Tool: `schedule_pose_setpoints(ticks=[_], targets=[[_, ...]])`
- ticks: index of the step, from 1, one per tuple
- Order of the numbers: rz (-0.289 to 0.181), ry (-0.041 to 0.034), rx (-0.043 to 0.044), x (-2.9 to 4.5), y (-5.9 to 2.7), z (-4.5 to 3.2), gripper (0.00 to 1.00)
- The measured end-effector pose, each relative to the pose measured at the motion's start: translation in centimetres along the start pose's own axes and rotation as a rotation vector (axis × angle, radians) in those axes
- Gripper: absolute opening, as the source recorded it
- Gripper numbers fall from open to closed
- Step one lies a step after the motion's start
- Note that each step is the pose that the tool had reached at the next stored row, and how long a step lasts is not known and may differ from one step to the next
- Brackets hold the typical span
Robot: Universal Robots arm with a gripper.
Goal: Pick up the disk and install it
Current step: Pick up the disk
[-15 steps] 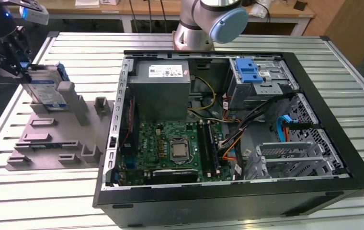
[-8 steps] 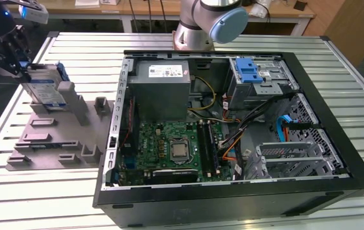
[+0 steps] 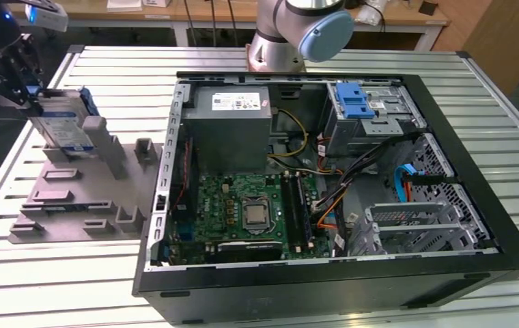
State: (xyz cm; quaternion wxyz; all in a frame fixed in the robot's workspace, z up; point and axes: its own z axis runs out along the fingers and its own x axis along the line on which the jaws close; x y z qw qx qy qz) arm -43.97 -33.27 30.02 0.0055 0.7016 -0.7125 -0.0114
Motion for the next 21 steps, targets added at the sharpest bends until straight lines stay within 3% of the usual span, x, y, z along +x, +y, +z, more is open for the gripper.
schedule_pose_setpoints(ticks=[19,21], targets=[[0.0,0.0,0.0,0.0,0.01,-0.47,0.36],[0.0,-0.0001,0.0,-0.01,0.02,-1.01,0.36]])
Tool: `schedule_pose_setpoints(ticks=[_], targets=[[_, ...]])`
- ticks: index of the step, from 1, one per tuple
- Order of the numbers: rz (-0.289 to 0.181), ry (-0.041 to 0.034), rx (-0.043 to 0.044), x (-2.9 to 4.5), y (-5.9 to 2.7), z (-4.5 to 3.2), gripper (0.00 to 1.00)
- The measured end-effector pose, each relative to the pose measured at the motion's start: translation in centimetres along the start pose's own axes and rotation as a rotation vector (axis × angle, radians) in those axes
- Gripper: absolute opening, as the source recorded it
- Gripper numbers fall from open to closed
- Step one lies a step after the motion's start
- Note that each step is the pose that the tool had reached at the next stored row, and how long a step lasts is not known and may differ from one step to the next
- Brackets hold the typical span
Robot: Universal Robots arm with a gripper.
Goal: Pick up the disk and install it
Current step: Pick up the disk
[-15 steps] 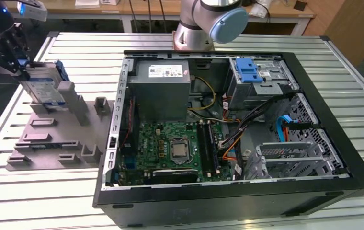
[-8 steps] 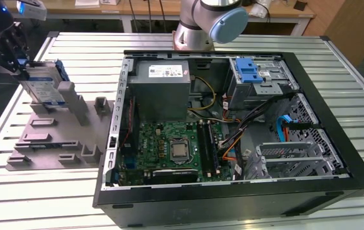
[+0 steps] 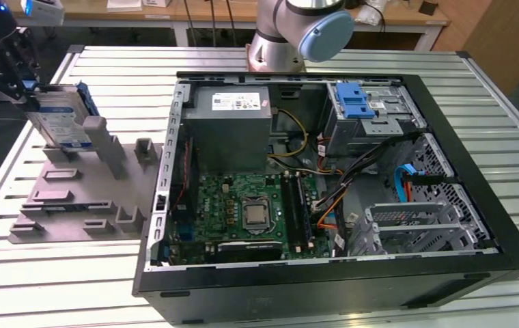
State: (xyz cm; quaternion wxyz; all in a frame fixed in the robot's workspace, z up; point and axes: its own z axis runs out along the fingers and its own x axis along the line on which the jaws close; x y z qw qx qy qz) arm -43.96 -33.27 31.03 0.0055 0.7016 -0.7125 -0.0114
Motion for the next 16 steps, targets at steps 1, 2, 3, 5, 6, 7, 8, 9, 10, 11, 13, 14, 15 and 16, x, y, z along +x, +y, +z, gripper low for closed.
schedule_pose_setpoints(ticks=[1,2,3,5,6,7,8,9,10,11,13,14,15,16], targets=[[0.0,0.0,0.0,0.0,0.0,-0.01,0.36],[0.0,0.0,0.0,0.0,0.0,-0.03,0.36],[0.0,0.0001,-0.0001,0.0,0.0,-0.05,0.36],[0.0,0.0001,-0.0002,0.0,0.01,-0.1,0.36],[0.0,0.0002,-0.0002,0.0,0.0,-0.14,0.36],[0.0,0.0001,-0.0002,0.0,0.01,-0.17,0.36],[0.0,0.0,0.0,0.0,0.01,-0.2,0.36],[0.0,0.0001,-0.0001,0.0,0.01,-0.25,0.36],[0.0,0.0001,-0.0002,0.0,0.01,-0.3,0.36],[0.0,0.0001,-0.0002,0.0,0.01,-0.36,0.36],[0.0,0.0001,0.0,-0.01,0.01,-0.48,0.36],[0.0,0.0,-0.0001,0.0,0.01,-0.55,0.36],[0.0,0.0001,-0.0001,-0.01,0.02,-0.62,0.36],[0.0,0.0,0.0,-0.01,0.02,-0.67,0.36]])
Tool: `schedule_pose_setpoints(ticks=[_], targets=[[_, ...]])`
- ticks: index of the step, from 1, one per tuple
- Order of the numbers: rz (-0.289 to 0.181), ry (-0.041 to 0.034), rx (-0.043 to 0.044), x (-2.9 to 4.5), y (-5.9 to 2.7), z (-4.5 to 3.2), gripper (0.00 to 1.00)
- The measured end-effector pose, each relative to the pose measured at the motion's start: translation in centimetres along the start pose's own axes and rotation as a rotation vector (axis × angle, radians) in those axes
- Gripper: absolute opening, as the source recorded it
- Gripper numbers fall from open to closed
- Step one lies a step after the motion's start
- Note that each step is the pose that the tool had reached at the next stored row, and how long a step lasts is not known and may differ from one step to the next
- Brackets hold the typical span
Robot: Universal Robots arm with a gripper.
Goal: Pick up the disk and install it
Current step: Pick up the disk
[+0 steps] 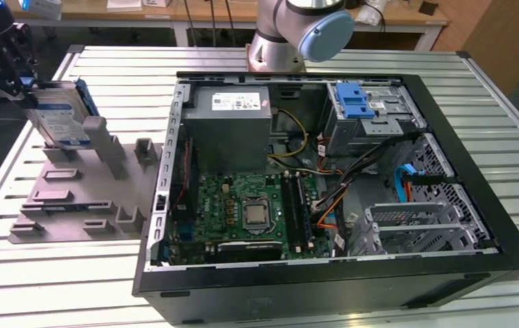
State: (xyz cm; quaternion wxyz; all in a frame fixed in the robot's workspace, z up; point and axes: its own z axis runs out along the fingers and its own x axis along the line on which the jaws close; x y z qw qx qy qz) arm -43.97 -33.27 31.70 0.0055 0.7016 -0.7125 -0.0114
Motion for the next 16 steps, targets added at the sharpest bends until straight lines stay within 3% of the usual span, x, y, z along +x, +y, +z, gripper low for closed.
schedule_pose_setpoints(ticks=[16], targets=[[0.0,0.0,-0.0001,-0.01,0.01,-0.57,0.36]])
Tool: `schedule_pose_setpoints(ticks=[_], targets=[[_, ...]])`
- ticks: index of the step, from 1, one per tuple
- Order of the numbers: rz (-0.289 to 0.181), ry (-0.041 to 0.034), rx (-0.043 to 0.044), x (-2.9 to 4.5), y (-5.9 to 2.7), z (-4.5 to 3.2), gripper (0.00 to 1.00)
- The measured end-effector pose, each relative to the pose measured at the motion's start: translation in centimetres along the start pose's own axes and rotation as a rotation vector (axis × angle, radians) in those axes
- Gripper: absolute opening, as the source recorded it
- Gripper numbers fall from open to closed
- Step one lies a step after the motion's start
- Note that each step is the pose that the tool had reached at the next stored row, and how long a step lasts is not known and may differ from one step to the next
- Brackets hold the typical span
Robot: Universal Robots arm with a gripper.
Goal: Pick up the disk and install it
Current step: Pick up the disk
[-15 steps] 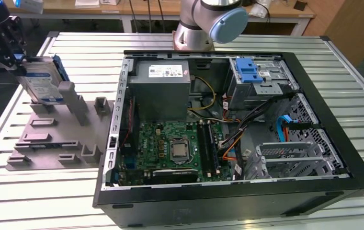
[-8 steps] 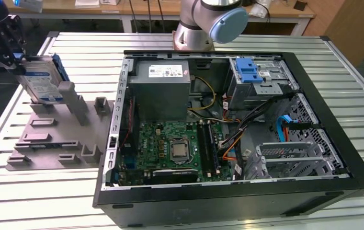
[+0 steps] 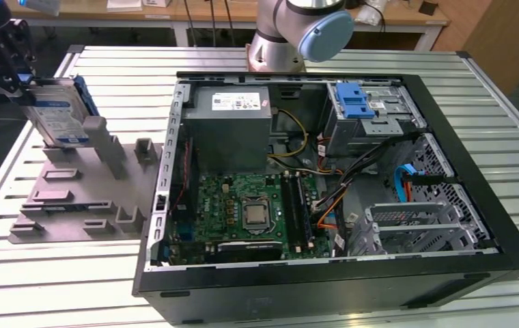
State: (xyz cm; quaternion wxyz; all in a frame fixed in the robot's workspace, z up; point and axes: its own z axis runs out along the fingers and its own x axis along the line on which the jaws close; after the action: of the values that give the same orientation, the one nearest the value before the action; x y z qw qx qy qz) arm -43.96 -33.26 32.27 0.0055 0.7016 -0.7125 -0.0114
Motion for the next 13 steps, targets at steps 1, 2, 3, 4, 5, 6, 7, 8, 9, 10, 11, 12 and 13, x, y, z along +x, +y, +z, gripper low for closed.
schedule_pose_setpoints(ticks=[1,2,3,4,5,6,7,8,9,10,11,12,13], targets=[[0.0,0.0,0.0,0.0,0.0,-0.02,0.36],[0.0,0.0,0.0,0.0,0.0,-0.04,0.36],[0.0,0.0,0.0,0.0,0.0,-0.06,0.36],[0.0,0.0,0.0001,0.0,0.0,-0.08,0.36],[0.0,0.0,0.0001,-0.01,0.01,-0.49,0.36],[0.0,0.0,0.0,-0.01,0.01,-0.66,0.36],[0.0,0.0,0.0,-0.01,0.02,-0.67,0.36],[0.0,0.0,0.0,-0.01,0.02,-0.68,0.36],[0.0,0.0,0.0,-0.01,0.02,-0.7,0.36],[0.0,0.0,0.0,-0.01,0.02,-0.72,0.36],[0.0,0.0,0.0001,-0.01,0.02,-0.74,0.36],[0.0,0.0,0.0001,-0.01,0.02,-0.76,0.36],[0.0,0.0,-0.0001,-0.01,0.02,-0.8,0.36]])
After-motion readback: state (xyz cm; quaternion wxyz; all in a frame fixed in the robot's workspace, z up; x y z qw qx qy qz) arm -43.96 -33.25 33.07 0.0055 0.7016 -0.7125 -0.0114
